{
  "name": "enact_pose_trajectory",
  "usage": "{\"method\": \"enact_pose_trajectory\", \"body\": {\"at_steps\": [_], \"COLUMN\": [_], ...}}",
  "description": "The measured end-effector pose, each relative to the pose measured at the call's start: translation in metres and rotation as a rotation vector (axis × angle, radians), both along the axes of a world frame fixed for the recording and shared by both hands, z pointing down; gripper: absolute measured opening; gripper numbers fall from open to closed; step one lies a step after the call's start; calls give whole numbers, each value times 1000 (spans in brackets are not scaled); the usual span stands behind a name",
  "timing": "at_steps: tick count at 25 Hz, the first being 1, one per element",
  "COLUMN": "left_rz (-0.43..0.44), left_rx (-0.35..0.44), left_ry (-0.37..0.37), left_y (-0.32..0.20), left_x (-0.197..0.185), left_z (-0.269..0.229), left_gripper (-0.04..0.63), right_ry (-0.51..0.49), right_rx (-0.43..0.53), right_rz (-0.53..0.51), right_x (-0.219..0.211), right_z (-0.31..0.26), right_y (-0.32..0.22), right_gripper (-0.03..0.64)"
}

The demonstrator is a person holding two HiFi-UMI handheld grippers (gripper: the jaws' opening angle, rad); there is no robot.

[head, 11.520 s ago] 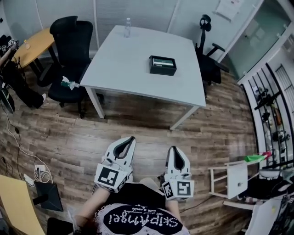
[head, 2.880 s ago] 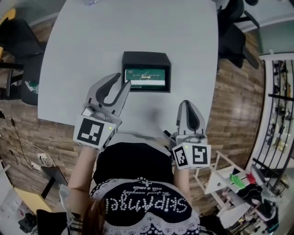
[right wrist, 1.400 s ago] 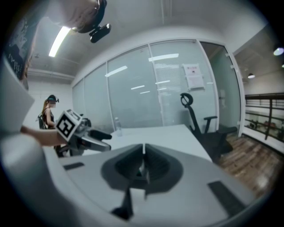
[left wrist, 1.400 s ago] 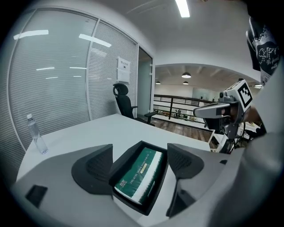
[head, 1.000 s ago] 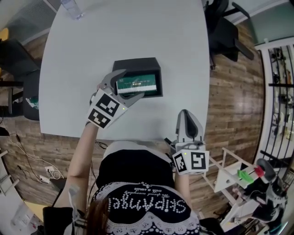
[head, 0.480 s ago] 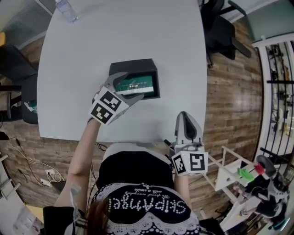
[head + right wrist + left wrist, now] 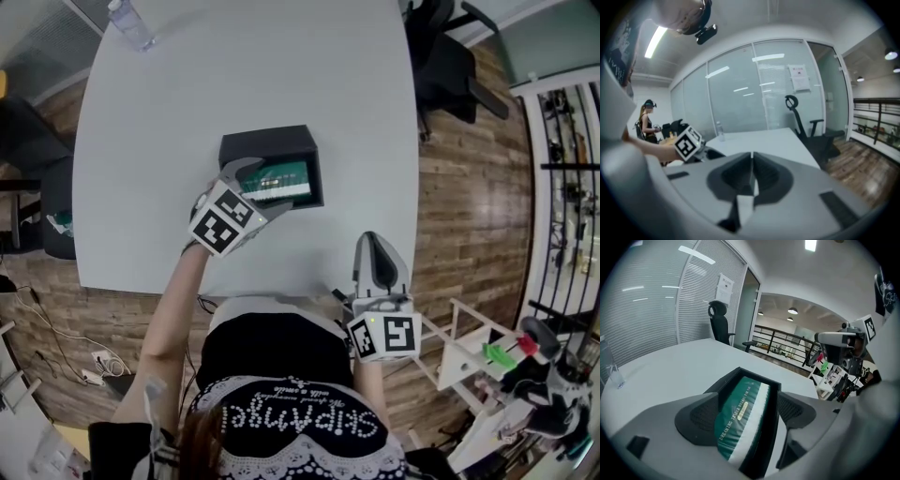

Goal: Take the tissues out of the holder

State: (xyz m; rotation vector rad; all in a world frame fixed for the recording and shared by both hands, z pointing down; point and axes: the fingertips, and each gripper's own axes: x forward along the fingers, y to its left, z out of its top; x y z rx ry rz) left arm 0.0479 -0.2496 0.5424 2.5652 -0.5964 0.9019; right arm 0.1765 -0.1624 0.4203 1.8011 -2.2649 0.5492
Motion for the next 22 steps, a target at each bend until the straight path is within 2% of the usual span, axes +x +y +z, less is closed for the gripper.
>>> {"method": "enact_pose_trajectory", "body": {"at_steps": [2, 9, 15, 22], "left_rz": [21, 35, 71, 84], "left_rx": [5, -11, 23, -16], "left_ry": [-29, -51, -167, -206], "left_y": [0, -2, 0, 0], "left_x": [2, 5, 4, 5], "left_z": [4, 12, 27, 31], "left_gripper": [390, 390, 389, 388], "right_ry": [0, 1, 2, -3], "right_rx": [0, -5, -5, -6], "right_rz": [1, 2, -3, 0], "right_x": [0, 0, -4, -3], "right_z": [0, 2, 1, 2], "right_y": [-1, -2, -2, -1], "right_gripper": [35, 35, 35, 35]}}
